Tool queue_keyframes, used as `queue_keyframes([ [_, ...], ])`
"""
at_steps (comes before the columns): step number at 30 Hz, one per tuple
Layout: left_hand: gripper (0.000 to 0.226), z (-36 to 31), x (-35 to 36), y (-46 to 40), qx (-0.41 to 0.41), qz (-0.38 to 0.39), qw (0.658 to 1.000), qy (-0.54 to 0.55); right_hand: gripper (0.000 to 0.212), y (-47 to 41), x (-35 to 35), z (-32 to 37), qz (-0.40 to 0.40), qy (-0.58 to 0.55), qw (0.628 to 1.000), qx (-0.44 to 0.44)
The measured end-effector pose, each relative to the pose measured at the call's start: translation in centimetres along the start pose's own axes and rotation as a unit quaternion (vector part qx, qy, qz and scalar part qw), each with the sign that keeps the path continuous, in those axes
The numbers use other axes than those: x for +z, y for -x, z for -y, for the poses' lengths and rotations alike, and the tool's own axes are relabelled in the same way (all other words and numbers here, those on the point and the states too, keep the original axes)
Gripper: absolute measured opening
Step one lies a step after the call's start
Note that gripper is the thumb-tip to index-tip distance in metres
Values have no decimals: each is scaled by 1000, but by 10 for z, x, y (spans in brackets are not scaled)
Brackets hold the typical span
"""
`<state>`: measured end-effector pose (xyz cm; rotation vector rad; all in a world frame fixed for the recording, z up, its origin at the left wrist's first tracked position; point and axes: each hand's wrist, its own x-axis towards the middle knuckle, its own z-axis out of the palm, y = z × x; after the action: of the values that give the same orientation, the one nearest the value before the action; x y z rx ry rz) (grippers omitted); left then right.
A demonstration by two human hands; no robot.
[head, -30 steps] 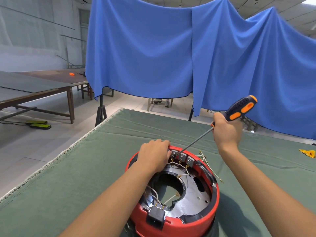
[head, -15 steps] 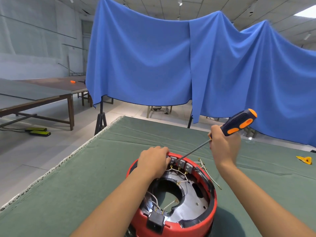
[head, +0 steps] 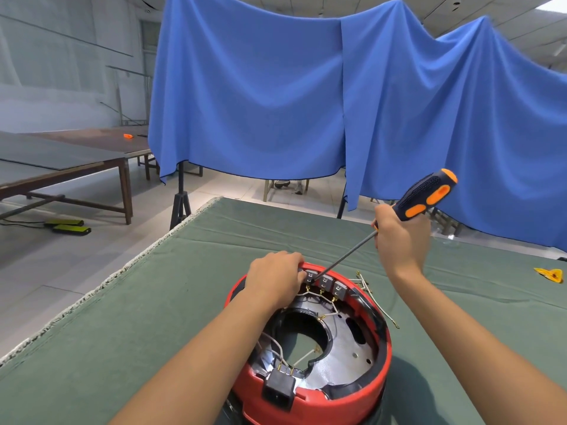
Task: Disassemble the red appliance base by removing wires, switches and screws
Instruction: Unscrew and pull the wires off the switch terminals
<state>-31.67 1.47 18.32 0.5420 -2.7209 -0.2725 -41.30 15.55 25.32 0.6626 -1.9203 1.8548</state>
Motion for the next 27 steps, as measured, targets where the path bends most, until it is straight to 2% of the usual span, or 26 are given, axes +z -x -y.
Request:
queue_keyframes([
  [7, 26, 0, 1, -1, 2, -7, 1000, 4, 18, -30, 16, -19, -13, 9, 992, 122],
  [11, 28, 0, 2, -1, 2, -7, 1000, 8, 21, -26, 27, -33, -25, -7, 986, 163],
  [14, 27, 1, 3, -1, 4, -12, 1000, 9, 18, -28, 22, -32, -25, -14, 987, 159],
  [19, 27, 3, 4, -2, 4, -14, 1000, 13, 13, -18, 14, -26, -7, -7, 995, 104],
  [24, 29, 1, 2, -1, 3, -8, 1000, 13, 28, 3, 3, -17, -16, -39, 997, 70],
  [27, 31, 2, 3, 0, -1, -6, 1000, 15, 25, 14, -5, -15, -28, -66, 996, 55],
])
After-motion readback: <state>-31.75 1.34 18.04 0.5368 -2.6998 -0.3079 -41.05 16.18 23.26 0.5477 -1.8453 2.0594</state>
